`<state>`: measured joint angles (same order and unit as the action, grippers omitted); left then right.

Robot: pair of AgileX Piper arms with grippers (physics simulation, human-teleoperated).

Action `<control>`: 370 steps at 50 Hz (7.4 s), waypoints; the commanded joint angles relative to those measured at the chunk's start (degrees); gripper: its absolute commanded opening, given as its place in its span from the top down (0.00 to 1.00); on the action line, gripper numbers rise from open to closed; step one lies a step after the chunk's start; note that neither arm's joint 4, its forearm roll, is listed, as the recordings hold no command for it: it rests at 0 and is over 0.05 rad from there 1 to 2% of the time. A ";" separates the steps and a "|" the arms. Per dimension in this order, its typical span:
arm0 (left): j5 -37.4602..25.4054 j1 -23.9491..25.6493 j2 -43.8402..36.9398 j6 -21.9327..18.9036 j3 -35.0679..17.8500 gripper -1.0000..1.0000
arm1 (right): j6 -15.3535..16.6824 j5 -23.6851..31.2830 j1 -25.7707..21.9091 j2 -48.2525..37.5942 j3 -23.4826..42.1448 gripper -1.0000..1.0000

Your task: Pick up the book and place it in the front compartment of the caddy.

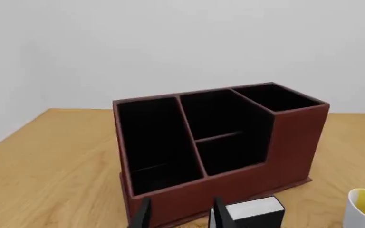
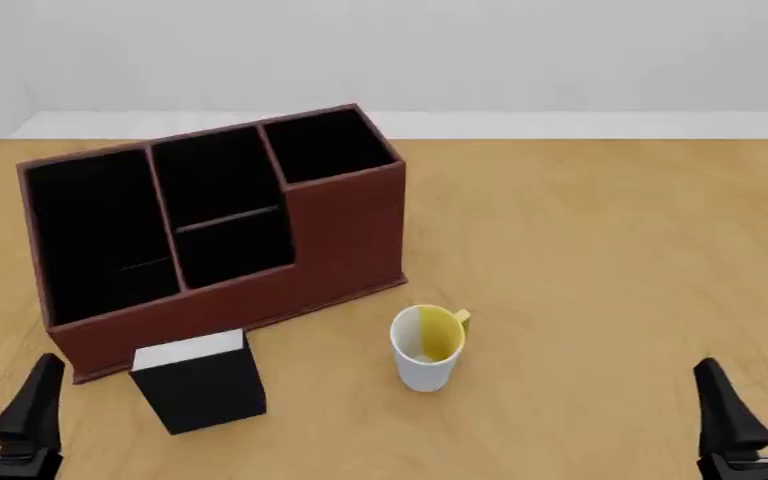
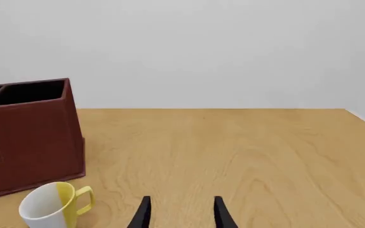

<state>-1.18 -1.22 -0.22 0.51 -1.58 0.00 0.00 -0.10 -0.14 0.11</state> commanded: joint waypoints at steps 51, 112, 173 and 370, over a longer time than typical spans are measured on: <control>-29.00 25.47 -38.85 -21.98 -51.90 0.00 | 0.26 -0.24 0.06 -0.07 0.04 0.00; -68.72 57.53 -65.17 -21.10 -65.83 0.00 | 0.27 -0.30 0.05 -0.14 0.04 0.00; -68.72 26.05 -67.69 -54.03 -61.70 0.00 | 0.27 -0.30 0.04 -0.14 0.04 0.00; -68.72 31.16 -70.95 -58.53 -78.79 1.00 | 0.27 -0.30 0.06 -0.14 0.04 0.00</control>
<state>-69.90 30.55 -70.59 -55.36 -76.17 0.27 -0.31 -0.04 -0.28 0.14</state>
